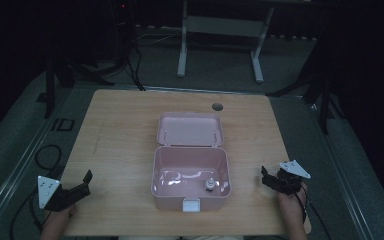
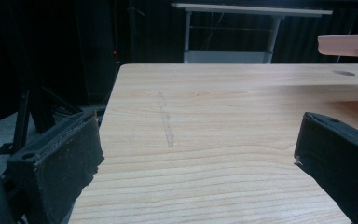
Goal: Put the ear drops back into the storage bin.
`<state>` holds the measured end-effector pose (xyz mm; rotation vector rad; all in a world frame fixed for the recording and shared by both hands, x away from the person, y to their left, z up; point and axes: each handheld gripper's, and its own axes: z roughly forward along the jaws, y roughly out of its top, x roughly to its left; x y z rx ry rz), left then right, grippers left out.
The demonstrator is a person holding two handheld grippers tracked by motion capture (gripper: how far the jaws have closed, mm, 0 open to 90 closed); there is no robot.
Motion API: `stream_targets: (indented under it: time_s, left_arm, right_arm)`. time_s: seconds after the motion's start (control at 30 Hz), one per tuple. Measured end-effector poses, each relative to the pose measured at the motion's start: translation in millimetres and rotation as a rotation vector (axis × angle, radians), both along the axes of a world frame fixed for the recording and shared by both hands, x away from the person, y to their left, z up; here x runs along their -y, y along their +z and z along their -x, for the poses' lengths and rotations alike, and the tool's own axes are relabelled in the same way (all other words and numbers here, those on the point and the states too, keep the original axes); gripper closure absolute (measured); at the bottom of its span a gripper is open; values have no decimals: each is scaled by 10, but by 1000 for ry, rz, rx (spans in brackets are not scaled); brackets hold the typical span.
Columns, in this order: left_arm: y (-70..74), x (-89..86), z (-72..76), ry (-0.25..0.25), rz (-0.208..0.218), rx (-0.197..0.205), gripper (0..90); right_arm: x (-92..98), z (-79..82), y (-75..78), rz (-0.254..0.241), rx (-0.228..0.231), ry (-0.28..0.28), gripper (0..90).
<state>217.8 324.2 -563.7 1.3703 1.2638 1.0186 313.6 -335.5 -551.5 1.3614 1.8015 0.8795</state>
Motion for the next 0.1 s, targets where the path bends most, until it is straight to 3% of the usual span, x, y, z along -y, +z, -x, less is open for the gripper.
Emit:
stream_targets:
  time_s: [0.1]
  left_arm:
    - [0,-1,0,0,1,-1,9]
  right_arm:
    - [18,-2,2,-13,-3,-3,126]
